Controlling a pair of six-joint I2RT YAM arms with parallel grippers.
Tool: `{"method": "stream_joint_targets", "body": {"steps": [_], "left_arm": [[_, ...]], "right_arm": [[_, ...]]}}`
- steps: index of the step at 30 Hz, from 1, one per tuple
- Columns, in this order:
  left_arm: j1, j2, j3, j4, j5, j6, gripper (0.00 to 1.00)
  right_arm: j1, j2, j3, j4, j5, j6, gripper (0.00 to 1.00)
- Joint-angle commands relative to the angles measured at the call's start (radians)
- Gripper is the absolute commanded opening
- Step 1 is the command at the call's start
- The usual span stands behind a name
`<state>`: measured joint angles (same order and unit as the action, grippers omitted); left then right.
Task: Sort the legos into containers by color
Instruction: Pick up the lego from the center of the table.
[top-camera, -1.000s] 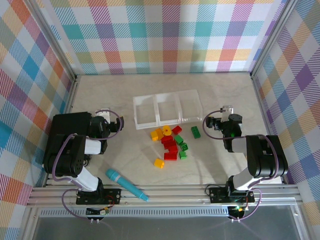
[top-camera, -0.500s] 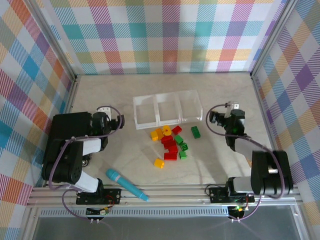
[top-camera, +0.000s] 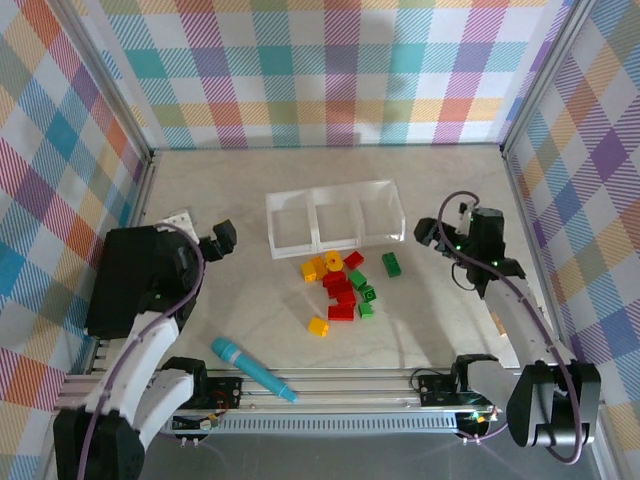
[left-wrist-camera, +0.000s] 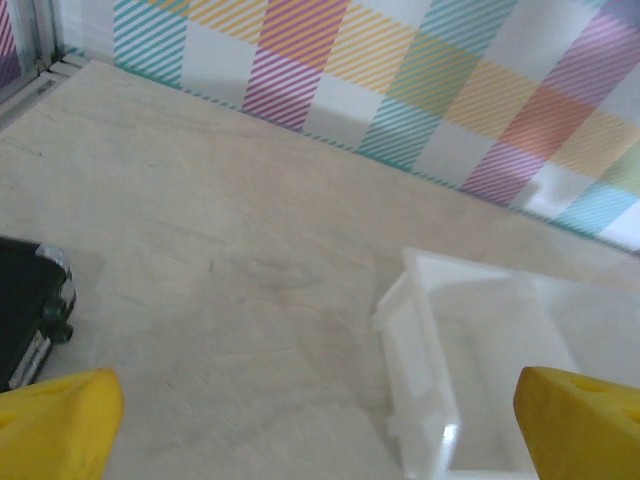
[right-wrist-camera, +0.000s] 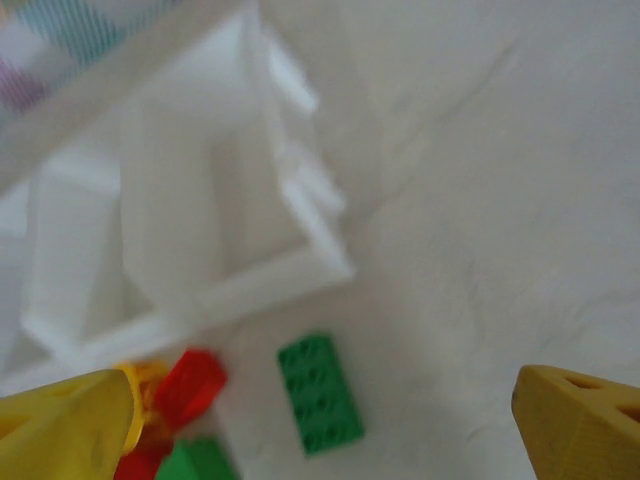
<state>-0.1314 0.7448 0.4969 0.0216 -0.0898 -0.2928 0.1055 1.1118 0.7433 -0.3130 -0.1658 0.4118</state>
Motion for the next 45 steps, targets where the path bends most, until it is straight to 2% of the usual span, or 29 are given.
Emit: {"method": "stream_joint_targets", "body": {"steps": [1, 7, 10, 14, 20, 29, 39, 45], "left_arm": [[-0.026, -0.099, -0.048, -0.148, 0.039, -0.151, 1.0], [-0.087, -0.151, 0.008, -0.336, 0.037, -0.15, 1.0], [-0.113, -0.153, 0.05, -0.405, 0.025, -0.141, 1.0], [-0.126, -0.164, 0.088, -0.477, 0.017, -0.131, 1.0], [-0.127, -0.142, 0.122, -0.58, -0.062, -0.149, 1.0], [-0.127, -0.133, 0.194, -0.677, -0.032, -0.159, 1.0], [-0.128, -0.148, 0.209, -0.69, -0.017, -0.158, 1.0], [-0.128, -0.145, 0.199, -0.674, -0.01, -0.165, 1.0]], "right_arm": [[0.099, 0.085, 0.087, -0.228, -0.017, -0.055, 0.97], [0.17, 0.293, 0.15, -0.272, -0.009, -0.129, 0.93], [0.203, 0.367, 0.189, -0.301, 0.079, -0.15, 0.93], [0.242, 0.427, 0.223, -0.32, 0.142, -0.171, 0.9], [0.267, 0.482, 0.23, -0.275, 0.142, -0.16, 0.88], [0.277, 0.564, 0.281, -0.279, 0.225, -0.166, 0.79], [0.279, 0.651, 0.35, -0.278, 0.244, -0.205, 0.65], [0.29, 0.663, 0.349, -0.269, 0.259, -0.214, 0.62]]}}
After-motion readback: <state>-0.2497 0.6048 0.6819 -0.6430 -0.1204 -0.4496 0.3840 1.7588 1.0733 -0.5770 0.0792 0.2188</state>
